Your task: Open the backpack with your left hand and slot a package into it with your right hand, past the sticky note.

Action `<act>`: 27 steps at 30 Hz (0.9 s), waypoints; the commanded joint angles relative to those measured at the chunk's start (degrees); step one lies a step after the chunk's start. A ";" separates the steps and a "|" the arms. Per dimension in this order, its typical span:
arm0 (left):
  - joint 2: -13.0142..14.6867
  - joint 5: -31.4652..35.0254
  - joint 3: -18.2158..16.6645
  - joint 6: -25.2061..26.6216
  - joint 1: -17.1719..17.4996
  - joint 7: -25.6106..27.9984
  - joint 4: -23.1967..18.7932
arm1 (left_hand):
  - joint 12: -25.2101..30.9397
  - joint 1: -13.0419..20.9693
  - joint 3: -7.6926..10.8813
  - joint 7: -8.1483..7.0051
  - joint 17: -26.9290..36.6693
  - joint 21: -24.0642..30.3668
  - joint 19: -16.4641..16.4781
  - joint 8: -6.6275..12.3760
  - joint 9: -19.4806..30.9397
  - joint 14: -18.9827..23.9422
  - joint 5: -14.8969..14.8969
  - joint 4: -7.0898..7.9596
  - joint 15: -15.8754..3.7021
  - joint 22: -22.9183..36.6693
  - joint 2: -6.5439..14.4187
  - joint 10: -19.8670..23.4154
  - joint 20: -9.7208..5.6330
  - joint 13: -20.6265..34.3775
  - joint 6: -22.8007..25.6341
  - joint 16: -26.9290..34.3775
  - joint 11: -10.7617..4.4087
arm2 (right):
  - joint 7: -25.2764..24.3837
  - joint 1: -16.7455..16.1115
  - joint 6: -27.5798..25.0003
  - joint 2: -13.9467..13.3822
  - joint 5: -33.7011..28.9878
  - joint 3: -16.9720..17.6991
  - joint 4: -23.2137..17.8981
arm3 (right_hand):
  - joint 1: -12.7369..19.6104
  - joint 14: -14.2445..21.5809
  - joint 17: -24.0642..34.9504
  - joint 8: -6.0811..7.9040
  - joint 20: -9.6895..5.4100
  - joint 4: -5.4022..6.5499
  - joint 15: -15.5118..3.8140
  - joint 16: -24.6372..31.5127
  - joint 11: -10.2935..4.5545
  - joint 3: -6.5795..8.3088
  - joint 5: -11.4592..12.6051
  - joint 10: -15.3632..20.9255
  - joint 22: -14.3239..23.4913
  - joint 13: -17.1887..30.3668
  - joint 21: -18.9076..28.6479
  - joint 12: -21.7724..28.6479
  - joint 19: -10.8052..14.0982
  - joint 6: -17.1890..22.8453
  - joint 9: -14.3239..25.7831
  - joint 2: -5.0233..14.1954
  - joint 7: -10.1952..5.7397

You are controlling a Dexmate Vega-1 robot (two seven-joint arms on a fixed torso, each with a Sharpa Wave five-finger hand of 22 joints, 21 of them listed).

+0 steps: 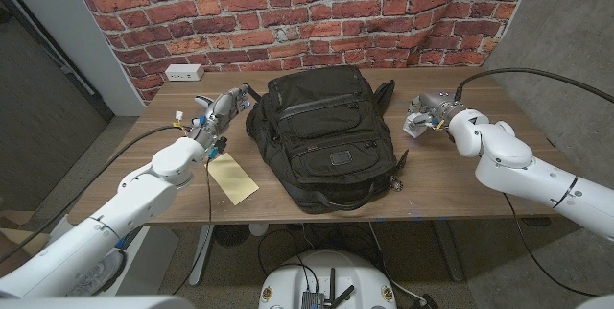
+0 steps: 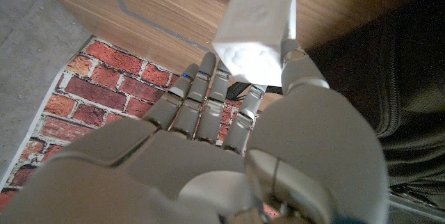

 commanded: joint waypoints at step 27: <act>7.67 13.08 -3.53 -5.73 5.70 -1.85 -4.93 | 0.63 5.35 1.61 -1.16 -0.22 -0.02 3.08 0.93 0.08 3.86 -0.77 -8.06 -1.83 0.08 2.18 4.97 -2.47 0.16 6.08 -0.02 -1.75 | 0.93 -0.36 -7.88 1.69 -4.05 -2.53 -4.95 | 8.81 1.13 0.21 -1.12 -5.49 0.14 -9.92 0.70 -10.87 -1.02 -0.61 12.20 0.09 0.87 -0.33 -0.16 0.87 -1.77 -0.22 2.99 0.05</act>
